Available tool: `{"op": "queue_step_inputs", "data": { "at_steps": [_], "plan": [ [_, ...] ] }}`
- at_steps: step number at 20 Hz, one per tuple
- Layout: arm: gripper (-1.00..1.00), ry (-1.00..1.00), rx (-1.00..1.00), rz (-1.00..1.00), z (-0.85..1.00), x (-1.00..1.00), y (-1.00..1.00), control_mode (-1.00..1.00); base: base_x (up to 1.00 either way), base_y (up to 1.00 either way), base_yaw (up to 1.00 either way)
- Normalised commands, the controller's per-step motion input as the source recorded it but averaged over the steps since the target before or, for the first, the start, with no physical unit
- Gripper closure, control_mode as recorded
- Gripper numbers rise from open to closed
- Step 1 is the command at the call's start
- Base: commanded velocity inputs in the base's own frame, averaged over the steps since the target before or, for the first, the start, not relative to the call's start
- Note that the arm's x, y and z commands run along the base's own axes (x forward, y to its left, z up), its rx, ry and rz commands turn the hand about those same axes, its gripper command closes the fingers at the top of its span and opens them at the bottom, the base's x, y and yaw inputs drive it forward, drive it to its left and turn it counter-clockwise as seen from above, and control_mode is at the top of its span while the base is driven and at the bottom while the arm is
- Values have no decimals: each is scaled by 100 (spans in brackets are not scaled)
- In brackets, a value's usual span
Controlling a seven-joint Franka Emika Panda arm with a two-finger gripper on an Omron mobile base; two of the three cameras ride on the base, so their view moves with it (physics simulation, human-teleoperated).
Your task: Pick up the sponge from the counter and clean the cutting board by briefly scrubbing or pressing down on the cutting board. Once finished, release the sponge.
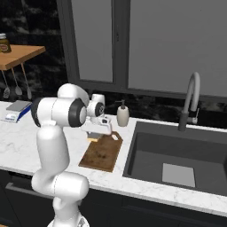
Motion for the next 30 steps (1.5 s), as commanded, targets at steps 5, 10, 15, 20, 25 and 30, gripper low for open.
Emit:
{"op": "queue_step_inputs", "data": {
  "at_steps": [5, 10, 15, 20, 25, 30],
  "plan": [
    [100, -7, 0, 0, -47, 84, 0, -100, 0, 0, 0],
    [100, -3, 4, 0, -63, 45, -36, -100, 0, 0, 0],
    [100, -7, 5, 0, -29, 14, -49, -100, 0, 0, 0],
    [100, -25, 6, 0, -4, -53, -48, -100, 0, 0, 0],
    [100, -33, 4, 0, -26, -52, -44, -100, 0, 0, 0],
    [100, -27, 0, 0, -64, 11, -13, -100, 0, 0, 0]
  ]
}}
